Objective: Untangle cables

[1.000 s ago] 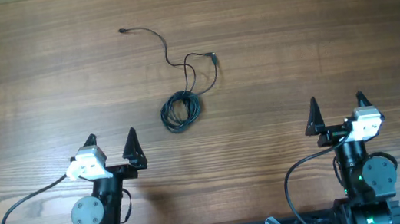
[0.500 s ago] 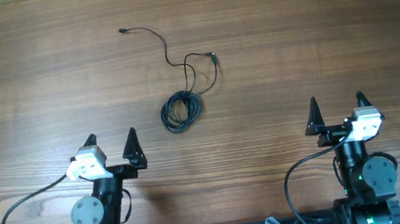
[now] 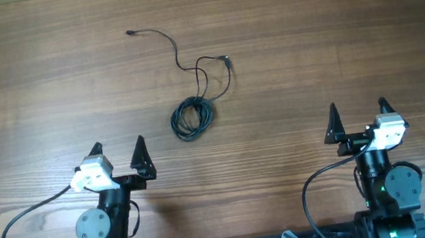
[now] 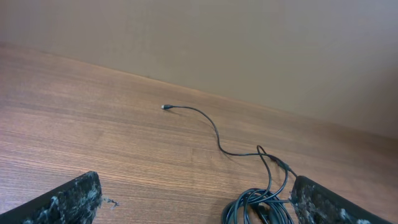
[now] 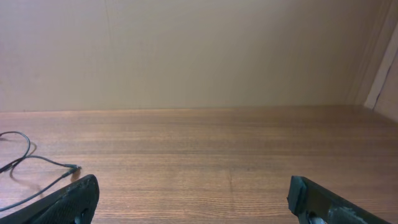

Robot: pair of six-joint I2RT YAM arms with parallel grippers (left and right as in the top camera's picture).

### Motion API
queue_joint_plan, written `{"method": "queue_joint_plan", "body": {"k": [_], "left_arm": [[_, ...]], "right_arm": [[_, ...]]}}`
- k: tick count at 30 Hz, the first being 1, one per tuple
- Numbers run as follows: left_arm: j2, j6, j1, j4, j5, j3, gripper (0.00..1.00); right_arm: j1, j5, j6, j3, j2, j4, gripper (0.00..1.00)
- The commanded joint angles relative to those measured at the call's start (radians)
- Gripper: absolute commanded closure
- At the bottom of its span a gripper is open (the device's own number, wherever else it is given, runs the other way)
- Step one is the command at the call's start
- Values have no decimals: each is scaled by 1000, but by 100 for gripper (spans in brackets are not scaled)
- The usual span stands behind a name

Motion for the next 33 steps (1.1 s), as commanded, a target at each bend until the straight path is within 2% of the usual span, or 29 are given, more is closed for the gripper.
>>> {"method": "queue_joint_plan", "body": {"k": [1,22,27,33], "left_arm": [[-5,20,6,-10,-6,-2,0],[-5,19,6,26,-6,34,0],[-4,-61,6,-163,-5,223,0],[96,-63,6,-495,-5,576,0]], "right_arm": [[-4,16,12,0,-5,6,0],[-4,16,12,-1,-5,6,0],[-4,16,12,-1,-5,6,0],[-4,16,12,-1,-5,6,0]]}}
